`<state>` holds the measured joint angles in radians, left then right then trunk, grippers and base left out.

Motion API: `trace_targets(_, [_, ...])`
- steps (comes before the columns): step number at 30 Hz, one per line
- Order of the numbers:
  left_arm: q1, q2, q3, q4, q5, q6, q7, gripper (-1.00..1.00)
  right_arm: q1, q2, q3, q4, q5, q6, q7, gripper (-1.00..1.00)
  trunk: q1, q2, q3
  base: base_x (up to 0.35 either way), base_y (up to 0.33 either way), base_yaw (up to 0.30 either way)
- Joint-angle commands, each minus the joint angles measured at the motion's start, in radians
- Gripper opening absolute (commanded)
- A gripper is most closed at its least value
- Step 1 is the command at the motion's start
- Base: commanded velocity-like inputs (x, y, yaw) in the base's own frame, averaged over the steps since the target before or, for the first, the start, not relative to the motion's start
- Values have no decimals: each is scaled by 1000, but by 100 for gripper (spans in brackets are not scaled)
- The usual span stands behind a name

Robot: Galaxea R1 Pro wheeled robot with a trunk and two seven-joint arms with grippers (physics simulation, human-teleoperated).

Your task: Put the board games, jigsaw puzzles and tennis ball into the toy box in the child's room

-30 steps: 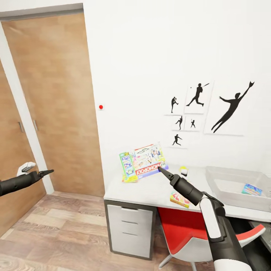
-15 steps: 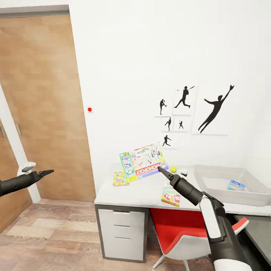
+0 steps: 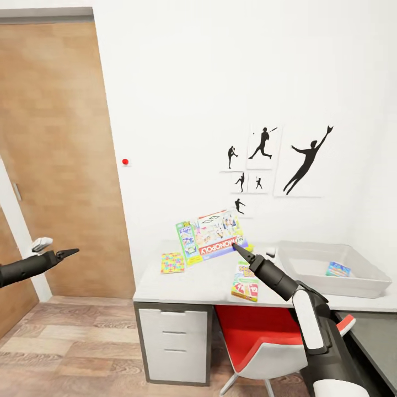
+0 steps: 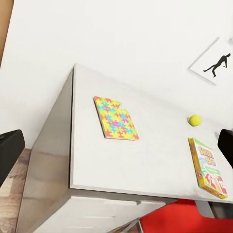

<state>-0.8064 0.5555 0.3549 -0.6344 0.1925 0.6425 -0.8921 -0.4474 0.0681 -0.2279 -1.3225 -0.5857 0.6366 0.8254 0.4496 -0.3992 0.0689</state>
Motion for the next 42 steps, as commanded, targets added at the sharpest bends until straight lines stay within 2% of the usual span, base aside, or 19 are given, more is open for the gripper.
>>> trace_targets(1, [0, 0, 1, 0, 4, 6, -2, 100, 0, 1, -2, 0, -3, 6, 3, -100, 0, -1, 0, 0, 0, -49])
trace_targets(18, [0, 0, 1, 1, 4, 6, -2, 100, 0, -1, -3, 3, -5, 8, 6, -100, 0, -1, 4, 0, 0, -223])
trace_targets(25, [0, 0, 2, 1, 4, 6, -2, 100, 0, -1, -4, 1, -5, 9, 10, -100, 0, -1, 1, 0, 0, -32])
trace_targets(42, [0, 0, 1, 1, 4, 6, -1, 100, 0, -1, -6, 9, -5, 10, 11, -100, 0, -1, -26, 0, 0, -1])
